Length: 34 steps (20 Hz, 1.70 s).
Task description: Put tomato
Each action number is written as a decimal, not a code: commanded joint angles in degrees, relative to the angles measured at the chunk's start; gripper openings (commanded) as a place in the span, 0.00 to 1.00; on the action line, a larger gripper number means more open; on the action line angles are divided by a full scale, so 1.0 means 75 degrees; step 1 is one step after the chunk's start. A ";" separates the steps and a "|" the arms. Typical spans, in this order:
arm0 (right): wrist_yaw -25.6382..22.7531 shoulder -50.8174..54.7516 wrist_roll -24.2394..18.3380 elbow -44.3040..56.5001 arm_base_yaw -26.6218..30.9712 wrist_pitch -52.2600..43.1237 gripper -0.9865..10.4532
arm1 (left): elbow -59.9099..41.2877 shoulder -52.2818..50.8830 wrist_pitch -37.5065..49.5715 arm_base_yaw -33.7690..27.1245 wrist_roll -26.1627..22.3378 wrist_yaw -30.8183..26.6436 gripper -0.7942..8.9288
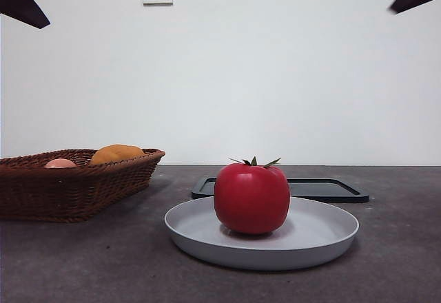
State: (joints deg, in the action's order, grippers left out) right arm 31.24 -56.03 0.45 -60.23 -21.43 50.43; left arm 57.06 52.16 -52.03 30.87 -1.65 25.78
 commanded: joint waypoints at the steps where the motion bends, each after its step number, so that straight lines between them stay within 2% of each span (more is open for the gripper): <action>1: -0.0032 -0.0679 0.0082 -0.0134 -0.0385 -0.0516 0.51 | 0.0184 0.0055 0.0090 0.0044 -0.0093 0.0052 0.63; 3: -0.0143 -0.1262 0.0082 -0.0134 -0.0694 -0.0965 0.51 | 0.0184 0.0055 0.0087 0.0044 -0.0093 0.0052 0.63; 8: -0.1046 -0.2710 0.0076 -0.0134 -0.1355 -0.1804 0.55 | 0.0184 0.0055 0.0090 0.0044 -0.0093 0.0052 0.63; 12: -0.1437 -0.3663 0.0082 -0.0134 -0.1670 -0.2474 0.55 | 0.0184 0.0055 0.0087 0.0044 -0.0093 0.0052 0.63; 14: -0.1460 -0.4010 0.0085 -0.0134 -0.1784 -0.2725 0.59 | 0.0184 0.0055 0.0087 0.0044 -0.0090 0.0052 0.63; 17: -0.1985 -0.4322 0.0079 -0.0134 -0.1923 -0.2911 0.59 | 0.0184 0.0055 0.0087 0.0044 -0.0090 0.0052 0.63; 32: -0.1973 -0.5566 0.0149 -0.0134 -0.2034 -0.3340 0.59 | 0.0184 0.0055 0.0085 0.0044 -0.0090 0.0052 0.63; 34: -0.1973 -0.5563 0.0149 -0.0134 -0.2049 -0.3351 0.51 | 0.0184 0.0055 0.0087 0.0044 -0.0090 0.0050 0.63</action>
State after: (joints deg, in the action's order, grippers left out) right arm 16.40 -96.75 0.93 -60.23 -36.16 25.85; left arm 57.06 52.16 -52.01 30.87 -1.65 25.82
